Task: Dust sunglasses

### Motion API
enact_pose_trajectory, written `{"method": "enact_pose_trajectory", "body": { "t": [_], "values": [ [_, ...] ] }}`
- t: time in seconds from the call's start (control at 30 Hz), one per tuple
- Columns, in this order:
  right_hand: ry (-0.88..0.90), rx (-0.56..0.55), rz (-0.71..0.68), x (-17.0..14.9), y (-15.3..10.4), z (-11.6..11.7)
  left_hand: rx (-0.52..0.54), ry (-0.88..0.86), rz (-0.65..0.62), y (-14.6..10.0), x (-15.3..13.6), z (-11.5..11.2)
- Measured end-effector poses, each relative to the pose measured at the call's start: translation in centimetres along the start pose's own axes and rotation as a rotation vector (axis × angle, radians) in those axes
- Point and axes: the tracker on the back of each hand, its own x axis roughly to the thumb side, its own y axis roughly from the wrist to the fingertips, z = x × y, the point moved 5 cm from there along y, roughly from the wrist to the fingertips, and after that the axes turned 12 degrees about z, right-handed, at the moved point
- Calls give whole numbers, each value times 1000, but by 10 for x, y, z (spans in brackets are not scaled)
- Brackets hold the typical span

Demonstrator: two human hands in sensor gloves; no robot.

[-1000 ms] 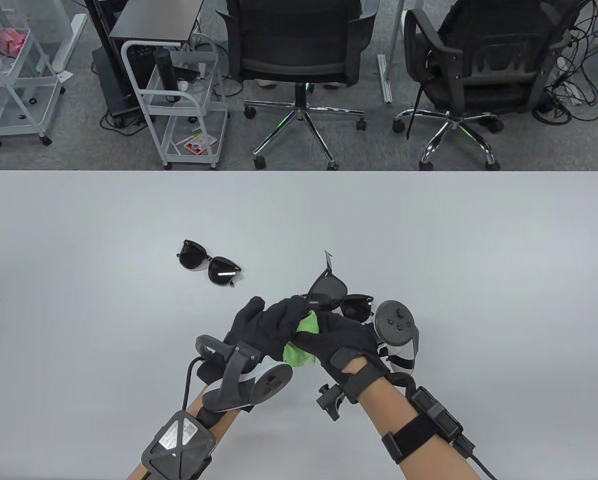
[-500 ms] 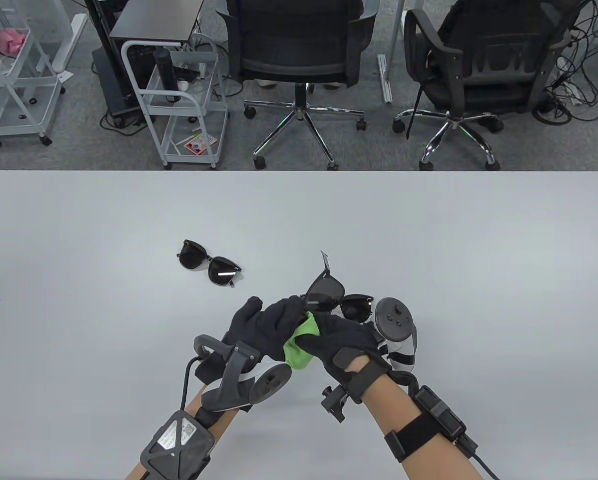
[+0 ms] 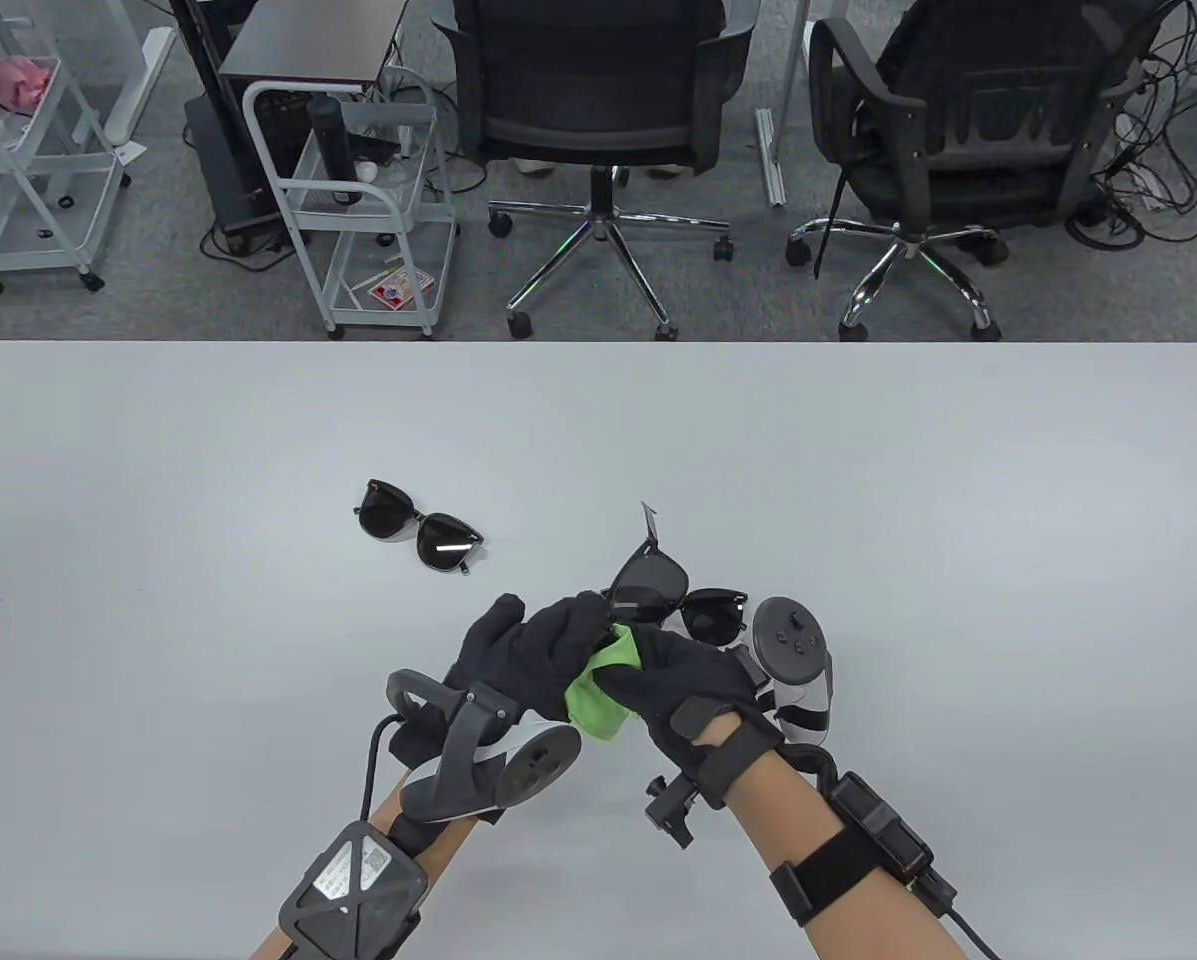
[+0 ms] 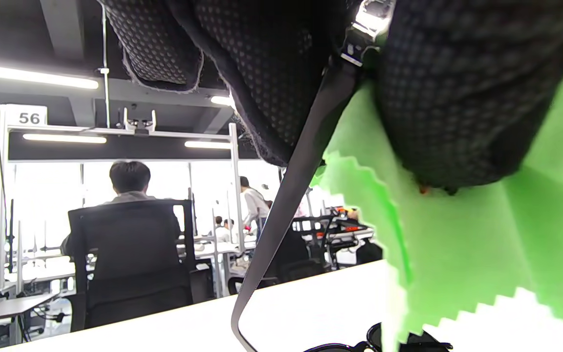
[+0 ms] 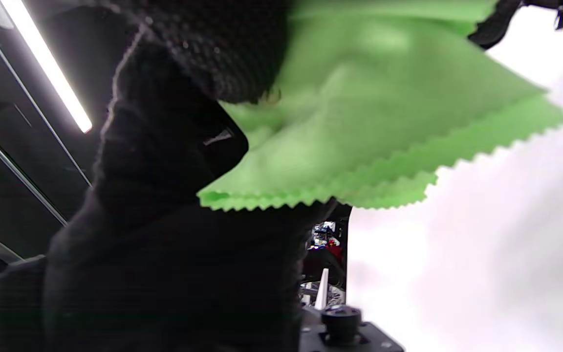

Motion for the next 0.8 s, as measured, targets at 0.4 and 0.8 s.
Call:
{"method": "enact_pose_trajectory", "body": {
  "t": [0.4, 0.8],
  "values": [
    [25, -49, 2, -2, -1, -5, -32, -22, 31, 5, -2, -5],
    [-61, -175, -39, 8, -10, -3, 11, 22, 55, 4, 6, -2]
  ]
}}
